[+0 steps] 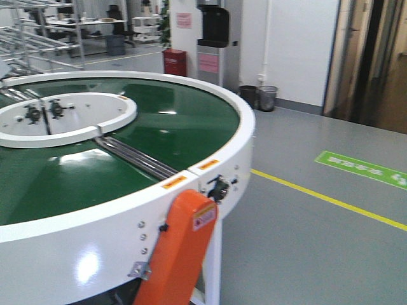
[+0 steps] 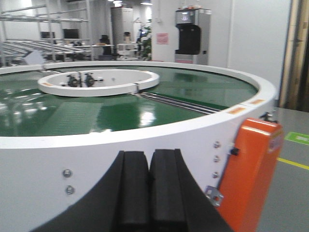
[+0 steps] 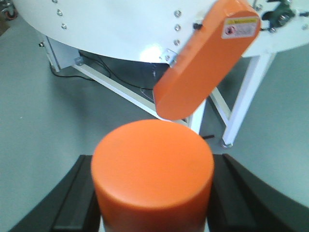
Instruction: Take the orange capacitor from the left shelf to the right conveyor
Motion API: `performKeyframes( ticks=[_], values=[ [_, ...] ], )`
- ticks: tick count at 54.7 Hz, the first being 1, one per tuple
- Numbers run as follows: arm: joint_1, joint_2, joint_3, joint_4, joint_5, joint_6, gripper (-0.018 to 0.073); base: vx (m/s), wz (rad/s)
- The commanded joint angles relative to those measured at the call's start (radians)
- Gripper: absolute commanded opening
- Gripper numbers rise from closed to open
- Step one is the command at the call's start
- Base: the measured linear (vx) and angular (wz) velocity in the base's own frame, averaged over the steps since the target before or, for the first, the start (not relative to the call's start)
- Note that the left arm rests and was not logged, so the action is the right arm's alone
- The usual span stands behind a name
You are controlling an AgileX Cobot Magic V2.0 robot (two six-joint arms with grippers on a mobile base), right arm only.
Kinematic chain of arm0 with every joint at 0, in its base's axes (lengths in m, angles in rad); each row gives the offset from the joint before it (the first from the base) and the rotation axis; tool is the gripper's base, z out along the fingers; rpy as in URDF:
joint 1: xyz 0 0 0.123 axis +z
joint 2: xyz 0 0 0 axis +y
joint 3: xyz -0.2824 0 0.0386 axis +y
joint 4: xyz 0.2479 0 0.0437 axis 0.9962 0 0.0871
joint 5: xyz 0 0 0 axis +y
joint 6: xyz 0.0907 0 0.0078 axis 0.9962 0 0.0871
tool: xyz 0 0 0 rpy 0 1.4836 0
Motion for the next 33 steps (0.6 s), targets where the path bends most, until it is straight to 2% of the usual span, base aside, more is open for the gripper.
performKeyframes(
  ticks=[1,17,33],
  values=[
    [-0.003,-0.002,-0.031,0.017,-0.072,-0.013,0.0336,0.21,0.42],
    [-0.003,-0.002,-0.031,0.017,-0.072,-0.013,0.0336,0.23,0.34],
    [-0.003,-0.002,-0.031,0.017,-0.072,-0.013,0.0336,0.28,0.15]
  ],
)
